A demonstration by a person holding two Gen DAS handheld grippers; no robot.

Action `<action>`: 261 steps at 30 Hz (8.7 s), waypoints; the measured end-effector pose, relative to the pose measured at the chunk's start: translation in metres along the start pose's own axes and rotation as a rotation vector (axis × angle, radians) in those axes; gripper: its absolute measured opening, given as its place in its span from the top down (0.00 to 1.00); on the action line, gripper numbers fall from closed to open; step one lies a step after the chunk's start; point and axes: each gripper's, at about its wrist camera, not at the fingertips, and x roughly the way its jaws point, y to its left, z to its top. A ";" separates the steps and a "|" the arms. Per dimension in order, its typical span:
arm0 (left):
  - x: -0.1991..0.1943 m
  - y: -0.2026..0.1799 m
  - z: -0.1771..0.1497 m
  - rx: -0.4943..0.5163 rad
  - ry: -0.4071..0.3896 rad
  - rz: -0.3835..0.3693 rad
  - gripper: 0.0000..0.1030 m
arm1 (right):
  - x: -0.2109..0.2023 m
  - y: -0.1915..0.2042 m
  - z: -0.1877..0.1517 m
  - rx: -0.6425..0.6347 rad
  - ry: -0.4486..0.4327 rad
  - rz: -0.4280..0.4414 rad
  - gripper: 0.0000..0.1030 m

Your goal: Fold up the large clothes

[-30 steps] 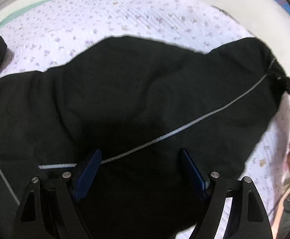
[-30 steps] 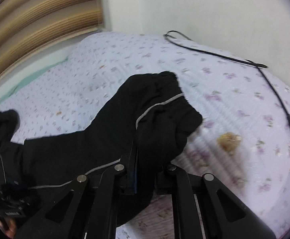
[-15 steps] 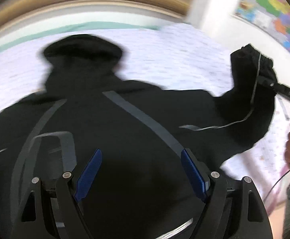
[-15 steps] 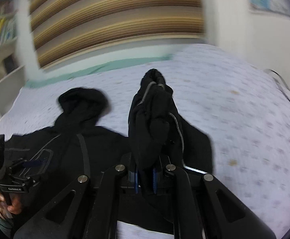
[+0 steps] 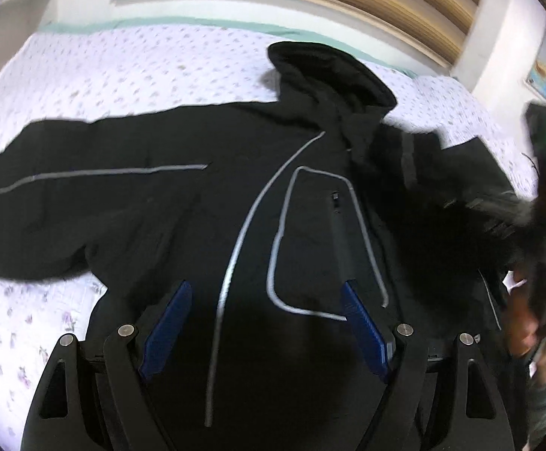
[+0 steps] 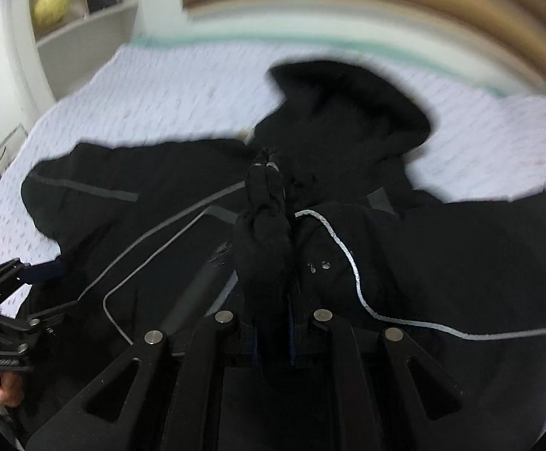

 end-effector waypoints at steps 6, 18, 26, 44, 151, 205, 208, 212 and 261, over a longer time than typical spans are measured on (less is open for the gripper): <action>0.007 0.002 -0.008 -0.015 0.034 -0.038 0.20 | 0.046 0.023 -0.013 -0.016 0.057 -0.017 0.61; 0.034 -0.044 0.041 -0.010 0.113 -0.275 0.20 | -0.111 -0.042 -0.028 0.073 -0.190 -0.029 0.47; 0.110 -0.084 0.067 0.027 0.160 -0.134 0.54 | -0.139 -0.119 -0.061 0.169 -0.165 -0.212 0.44; 0.060 0.074 0.045 -0.107 0.133 -0.076 0.74 | 0.035 -0.105 -0.041 0.164 0.142 -0.236 0.42; -0.126 0.046 0.069 0.176 0.010 0.008 0.49 | 0.029 0.049 -0.011 0.366 0.002 0.184 0.19; 0.087 -0.002 0.057 0.112 0.094 -0.119 0.48 | 0.042 -0.092 -0.025 0.220 0.049 -0.269 0.15; 0.065 -0.001 0.049 0.113 0.052 -0.141 0.48 | -0.001 -0.087 -0.039 0.193 -0.027 -0.245 0.27; 0.025 0.008 0.034 0.071 -0.052 -0.176 0.48 | -0.031 -0.088 -0.069 0.152 -0.081 -0.353 0.27; 0.212 -0.021 0.334 0.060 0.159 0.043 0.39 | 0.097 -0.268 0.190 0.519 0.121 -0.085 0.26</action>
